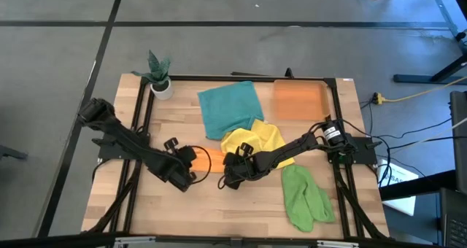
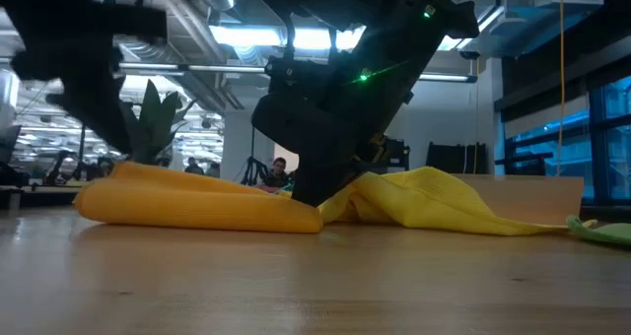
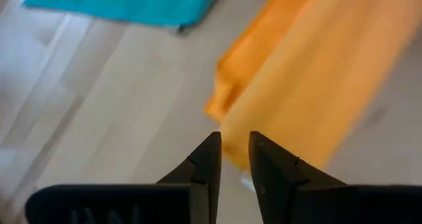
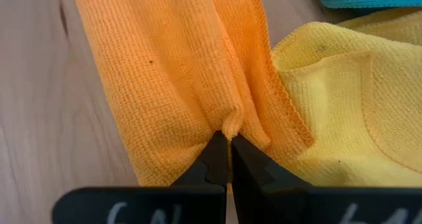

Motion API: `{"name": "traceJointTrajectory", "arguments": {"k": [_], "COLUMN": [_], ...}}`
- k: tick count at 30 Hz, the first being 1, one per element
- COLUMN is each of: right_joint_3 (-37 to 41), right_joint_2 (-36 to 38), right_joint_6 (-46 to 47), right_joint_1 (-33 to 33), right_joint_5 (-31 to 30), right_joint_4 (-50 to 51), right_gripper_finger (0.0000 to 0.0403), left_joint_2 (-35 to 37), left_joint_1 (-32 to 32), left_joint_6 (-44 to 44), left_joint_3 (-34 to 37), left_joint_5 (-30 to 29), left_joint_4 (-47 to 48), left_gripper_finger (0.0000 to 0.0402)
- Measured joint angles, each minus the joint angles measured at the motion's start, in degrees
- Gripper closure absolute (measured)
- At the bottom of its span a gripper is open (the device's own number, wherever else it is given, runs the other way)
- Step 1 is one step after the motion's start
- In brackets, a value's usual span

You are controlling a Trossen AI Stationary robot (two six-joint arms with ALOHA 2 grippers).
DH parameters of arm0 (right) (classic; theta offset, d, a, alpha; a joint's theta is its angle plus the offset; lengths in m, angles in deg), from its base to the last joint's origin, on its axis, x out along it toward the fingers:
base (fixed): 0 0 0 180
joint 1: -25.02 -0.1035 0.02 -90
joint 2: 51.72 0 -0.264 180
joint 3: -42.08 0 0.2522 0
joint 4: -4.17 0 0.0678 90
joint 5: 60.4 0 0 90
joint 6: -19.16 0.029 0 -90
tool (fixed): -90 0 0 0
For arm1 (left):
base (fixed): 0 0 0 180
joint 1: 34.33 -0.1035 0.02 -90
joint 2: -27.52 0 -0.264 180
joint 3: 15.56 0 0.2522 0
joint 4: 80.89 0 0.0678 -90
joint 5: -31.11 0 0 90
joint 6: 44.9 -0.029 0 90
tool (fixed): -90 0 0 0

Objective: Roll microfiber towels into tight, uniform cylinder then place into a basket
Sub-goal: Roll the orange microfiber towel

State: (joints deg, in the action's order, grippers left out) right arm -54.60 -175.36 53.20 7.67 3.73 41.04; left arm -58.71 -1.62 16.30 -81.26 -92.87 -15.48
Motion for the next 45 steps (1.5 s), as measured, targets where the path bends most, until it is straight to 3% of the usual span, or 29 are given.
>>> {"name": "traceJointTrajectory", "arguments": {"k": [8,18,30,45], "right_joint_3": [0.0,0.0,0.0,-0.9], "right_joint_2": [0.0,0.0,0.0,-0.1], "right_joint_6": [0.1,0.2,0.3,-5.1], "right_joint_1": [0.0,0.0,0.0,0.1], "right_joint_5": [0.0,0.0,0.1,4.2], "right_joint_4": [0.0,-0.2,-0.2,-0.4], "right_gripper_finger": [0.0398,0.0398,0.0393,0.0376], "left_joint_2": [3.3,-7.8,-16.4,-17.1], "left_joint_1": [4.4,6.2,3.0,2.8], "left_joint_6": [-7.3,-10.5,-7.7,-7.8], "left_joint_3": [-0.6,2.2,2.3,2.2], "left_joint_5": [-3.1,-9.0,-6.5,-5.7], "left_joint_4": [-6.6,-16.8,-18.3,-18.3], "left_gripper_finger": [0.0333,0.0333,0.0333,0.0333]}}
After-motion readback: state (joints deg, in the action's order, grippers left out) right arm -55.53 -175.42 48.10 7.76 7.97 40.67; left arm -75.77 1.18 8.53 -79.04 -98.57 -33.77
